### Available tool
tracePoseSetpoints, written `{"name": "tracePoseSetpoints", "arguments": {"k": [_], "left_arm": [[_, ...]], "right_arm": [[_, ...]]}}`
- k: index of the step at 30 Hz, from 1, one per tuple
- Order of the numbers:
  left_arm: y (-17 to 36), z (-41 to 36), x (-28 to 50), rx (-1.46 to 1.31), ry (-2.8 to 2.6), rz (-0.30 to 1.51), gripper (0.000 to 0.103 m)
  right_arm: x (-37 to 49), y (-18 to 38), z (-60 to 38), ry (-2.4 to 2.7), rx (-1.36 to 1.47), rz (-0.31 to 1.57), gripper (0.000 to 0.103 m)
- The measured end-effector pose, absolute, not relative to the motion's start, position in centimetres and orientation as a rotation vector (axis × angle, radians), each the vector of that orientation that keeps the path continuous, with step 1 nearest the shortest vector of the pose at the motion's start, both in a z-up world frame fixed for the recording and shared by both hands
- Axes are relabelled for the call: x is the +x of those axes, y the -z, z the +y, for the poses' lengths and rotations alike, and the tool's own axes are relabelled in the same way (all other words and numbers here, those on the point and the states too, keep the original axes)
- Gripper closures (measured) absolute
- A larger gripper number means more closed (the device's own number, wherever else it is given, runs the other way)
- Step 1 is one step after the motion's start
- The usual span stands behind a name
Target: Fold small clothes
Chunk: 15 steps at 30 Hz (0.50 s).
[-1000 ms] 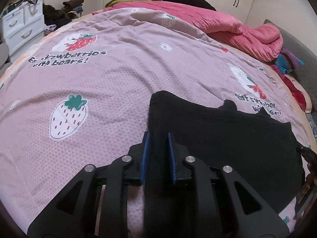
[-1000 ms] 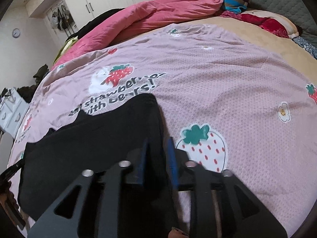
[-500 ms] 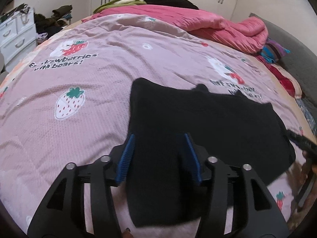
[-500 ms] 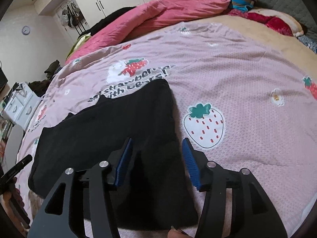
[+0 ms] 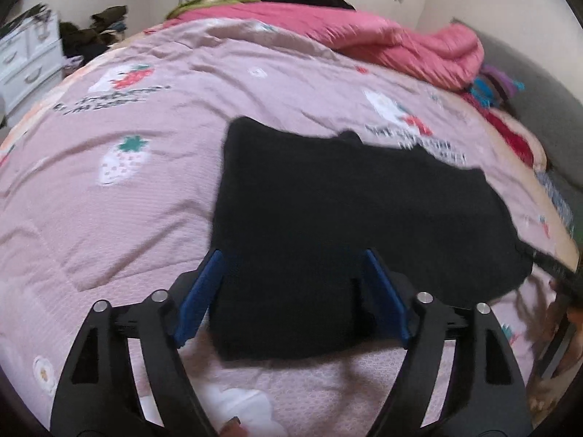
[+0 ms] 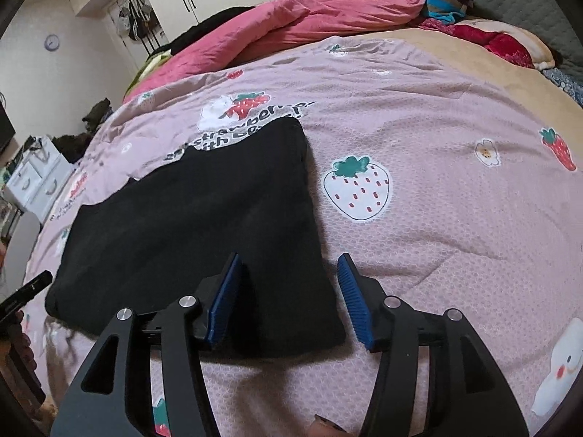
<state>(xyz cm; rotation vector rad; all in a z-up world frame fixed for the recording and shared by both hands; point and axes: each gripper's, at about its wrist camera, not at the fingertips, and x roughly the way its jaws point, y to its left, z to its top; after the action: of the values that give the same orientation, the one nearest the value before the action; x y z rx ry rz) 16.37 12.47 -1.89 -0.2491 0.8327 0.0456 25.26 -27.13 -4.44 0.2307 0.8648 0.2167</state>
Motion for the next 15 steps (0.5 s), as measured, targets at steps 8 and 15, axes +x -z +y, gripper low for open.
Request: {"name": "tracePoseSetpoints", "arguments": {"k": [8, 15], "left_arm": [[3.1, 16.7, 14.8, -0.436, -0.079, 0.846, 0.030], [4.2, 17.5, 14.7, -0.539, -0.035, 0.853, 0.030]], "right_arm": [[25.5, 4.7, -27.5, -0.244, 0.281, 0.875, 0.051], [25.5, 4.9, -27.8, -0.240, 0.297, 0.879, 0.072]]}}
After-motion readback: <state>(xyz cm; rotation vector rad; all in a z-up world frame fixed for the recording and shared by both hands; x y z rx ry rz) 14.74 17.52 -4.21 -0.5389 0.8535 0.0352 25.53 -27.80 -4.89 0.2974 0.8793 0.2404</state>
